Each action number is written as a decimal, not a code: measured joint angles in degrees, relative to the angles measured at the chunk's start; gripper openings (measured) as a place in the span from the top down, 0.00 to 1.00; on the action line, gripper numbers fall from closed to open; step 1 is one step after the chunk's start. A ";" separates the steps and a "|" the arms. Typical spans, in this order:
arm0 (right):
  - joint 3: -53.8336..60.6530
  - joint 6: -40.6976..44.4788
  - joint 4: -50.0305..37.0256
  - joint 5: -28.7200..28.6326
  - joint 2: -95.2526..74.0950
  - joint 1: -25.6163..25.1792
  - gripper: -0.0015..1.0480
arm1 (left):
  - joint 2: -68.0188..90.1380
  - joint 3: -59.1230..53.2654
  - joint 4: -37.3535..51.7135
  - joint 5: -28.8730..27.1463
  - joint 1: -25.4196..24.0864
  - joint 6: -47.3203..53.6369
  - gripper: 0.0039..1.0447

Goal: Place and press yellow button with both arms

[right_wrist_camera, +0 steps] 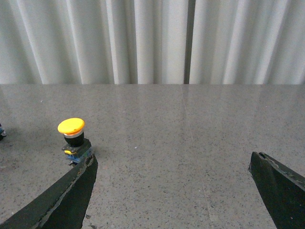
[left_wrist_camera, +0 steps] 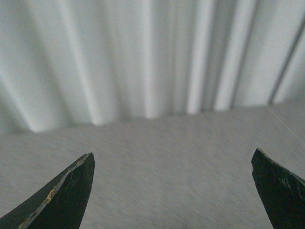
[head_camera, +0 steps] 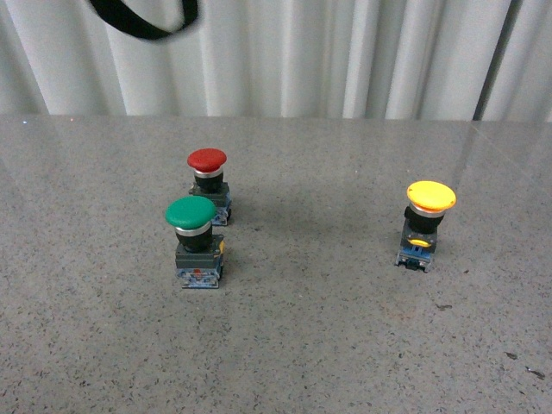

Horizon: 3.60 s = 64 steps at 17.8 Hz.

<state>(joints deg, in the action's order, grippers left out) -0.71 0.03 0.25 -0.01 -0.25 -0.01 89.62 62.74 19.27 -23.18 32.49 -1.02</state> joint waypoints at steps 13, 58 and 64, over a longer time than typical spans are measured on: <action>0.00 0.00 0.00 -0.02 0.00 0.00 0.06 | -57.09 -50.21 -0.17 14.05 -23.63 1.22 0.99; 0.00 0.00 0.00 -0.02 0.00 0.00 0.06 | -89.02 -61.92 -19.54 23.17 -32.44 1.05 0.06; -14.23 -8.07 -38.77 -1.95 -40.44 11.10 0.06 | -89.00 -61.92 -19.52 23.15 -32.44 1.05 0.06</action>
<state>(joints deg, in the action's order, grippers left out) -14.94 -8.03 -38.52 -1.96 -40.69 11.09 0.62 0.82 -0.25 -0.03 0.05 0.03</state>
